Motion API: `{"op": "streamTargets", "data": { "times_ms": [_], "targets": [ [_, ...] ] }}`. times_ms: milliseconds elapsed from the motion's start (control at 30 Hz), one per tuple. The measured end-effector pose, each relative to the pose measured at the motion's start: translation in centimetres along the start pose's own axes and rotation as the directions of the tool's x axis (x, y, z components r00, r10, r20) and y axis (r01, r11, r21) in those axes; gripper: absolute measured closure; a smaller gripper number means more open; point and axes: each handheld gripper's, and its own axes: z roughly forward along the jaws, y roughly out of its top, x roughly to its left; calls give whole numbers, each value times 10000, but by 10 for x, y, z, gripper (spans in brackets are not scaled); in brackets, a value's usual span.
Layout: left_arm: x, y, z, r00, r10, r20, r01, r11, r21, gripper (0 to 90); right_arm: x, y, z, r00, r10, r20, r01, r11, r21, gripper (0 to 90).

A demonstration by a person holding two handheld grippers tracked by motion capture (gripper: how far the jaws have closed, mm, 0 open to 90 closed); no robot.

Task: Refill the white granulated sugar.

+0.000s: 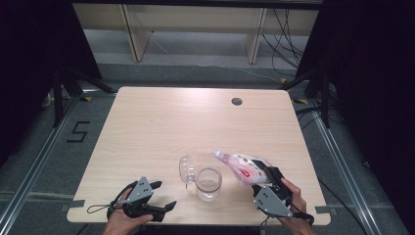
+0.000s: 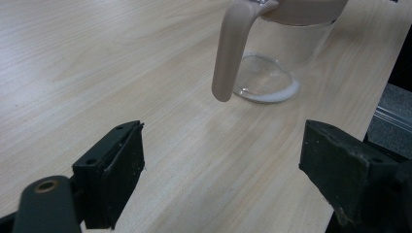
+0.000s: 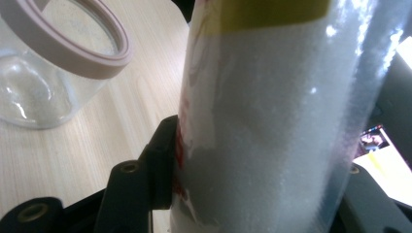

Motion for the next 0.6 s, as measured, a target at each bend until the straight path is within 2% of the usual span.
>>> {"op": "streamTargets", "data": {
  "times_ms": [67,133,200,300,333,367,400,433,567,600],
  "targets": [
    [0,0,0,9999,106,2,-106,9999,26,158,1,0,-2,9999,-139,73,138,9998,137,498],
    [0,0,0,10000,67,20,-67,10000,20,158,0,1,-3,9969,-771,138,769,9969,169,498],
    [0,0,0,9999,107,-20,-107,9999,86,158,2,1,-7,9994,-346,31,345,9989,330,498],
    [0,0,1,10000,75,11,-75,10000,57,158,3,0,-9,9972,-750,1,750,9962,434,498],
    [0,0,1,10000,87,12,-87,9999,58,158,2,0,-7,9943,-1067,56,1065,9937,353,499],
    [0,0,1,10000,88,16,-88,9999,56,158,3,0,-8,9950,-999,-13,998,9942,388,499],
    [0,0,1,10000,71,16,-72,10000,51,158,2,1,-7,9923,-1239,-36,1240,9917,332,499],
    [0,0,1,10000,85,11,-85,9999,60,158,3,1,-7,9926,-1214,7,1213,9921,324,499],
    [0,0,1,10000,90,13,-90,9999,66,158,3,3,-8,9869,-1613,29,1611,9864,335,499],
    [0,0,1,10000,76,20,-76,10000,61,158,1,4,-8,9794,-2020,4,2018,9788,343,500]
  ]
}}
